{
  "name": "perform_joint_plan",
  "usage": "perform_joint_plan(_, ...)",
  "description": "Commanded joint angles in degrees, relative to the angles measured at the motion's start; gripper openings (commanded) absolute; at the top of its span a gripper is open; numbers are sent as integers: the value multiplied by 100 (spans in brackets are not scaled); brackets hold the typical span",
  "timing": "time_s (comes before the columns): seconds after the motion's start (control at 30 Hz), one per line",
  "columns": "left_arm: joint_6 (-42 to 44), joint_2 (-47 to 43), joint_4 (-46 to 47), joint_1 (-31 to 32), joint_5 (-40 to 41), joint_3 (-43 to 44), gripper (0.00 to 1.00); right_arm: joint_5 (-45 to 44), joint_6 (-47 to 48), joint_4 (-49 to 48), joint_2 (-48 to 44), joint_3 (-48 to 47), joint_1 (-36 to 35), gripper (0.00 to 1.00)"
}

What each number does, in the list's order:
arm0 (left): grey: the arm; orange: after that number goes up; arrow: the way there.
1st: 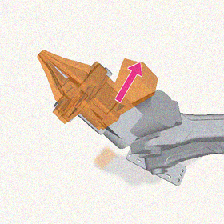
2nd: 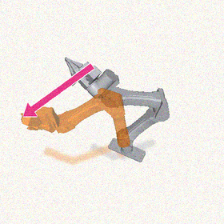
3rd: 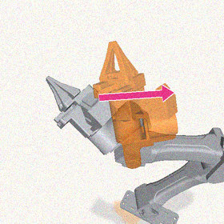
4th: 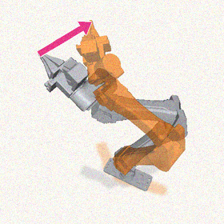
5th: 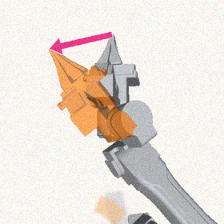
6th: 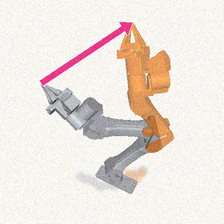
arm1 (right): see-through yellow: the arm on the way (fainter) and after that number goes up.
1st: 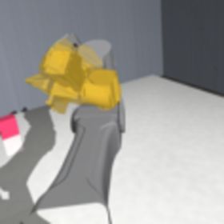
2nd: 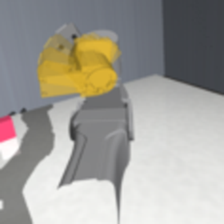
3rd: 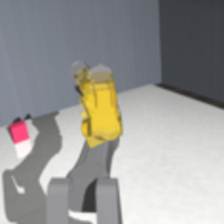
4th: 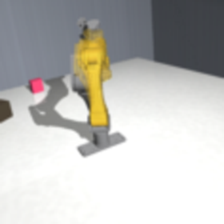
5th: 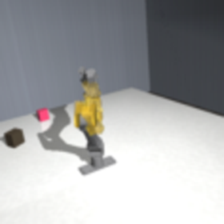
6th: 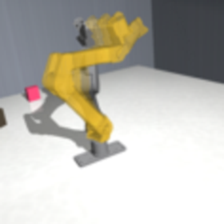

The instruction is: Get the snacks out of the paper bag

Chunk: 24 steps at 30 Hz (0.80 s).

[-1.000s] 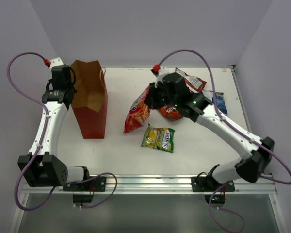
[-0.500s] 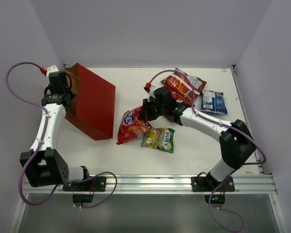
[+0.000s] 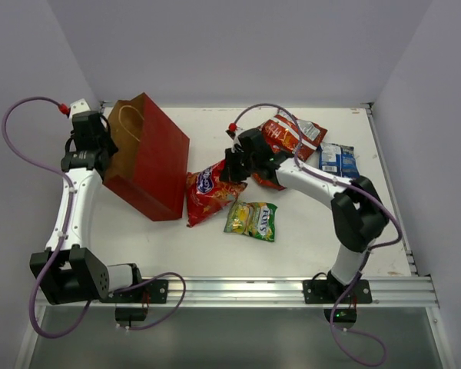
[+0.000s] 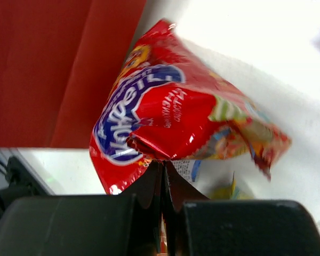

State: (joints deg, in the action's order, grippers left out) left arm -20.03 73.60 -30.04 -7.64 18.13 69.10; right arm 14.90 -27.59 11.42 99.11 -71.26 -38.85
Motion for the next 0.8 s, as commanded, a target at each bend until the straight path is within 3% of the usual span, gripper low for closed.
perform_joint_plan(0.0,17,-206,200,-1,-99,183,40,-276,228,281,669,-958,44,0)
perform_joint_plan(0.17,-1,-337,201,-1,-301,218,42,-373,307,703,1408,-2074,176,0)
perform_joint_plan(0.27,-1,-434,201,-1,-407,235,42,-461,351,791,1392,-2050,352,1)
perform_joint_plan(0.37,52,-496,183,-1,-407,235,45,-549,622,958,1287,-1997,387,29)
perform_joint_plan(0.4,69,-496,174,-1,-389,244,46,-575,667,1011,1208,-1988,396,44)
perform_joint_plan(0.5,87,-496,148,-1,-372,288,48,-785,755,1213,867,-1891,396,61)
perform_joint_plan(0.6,96,-496,104,-1,-363,376,49,-1171,738,1450,270,-1768,396,75)
perform_joint_plan(0.77,96,-496,-1,-1,-372,516,54,-1516,975,2239,-576,-1960,396,84)
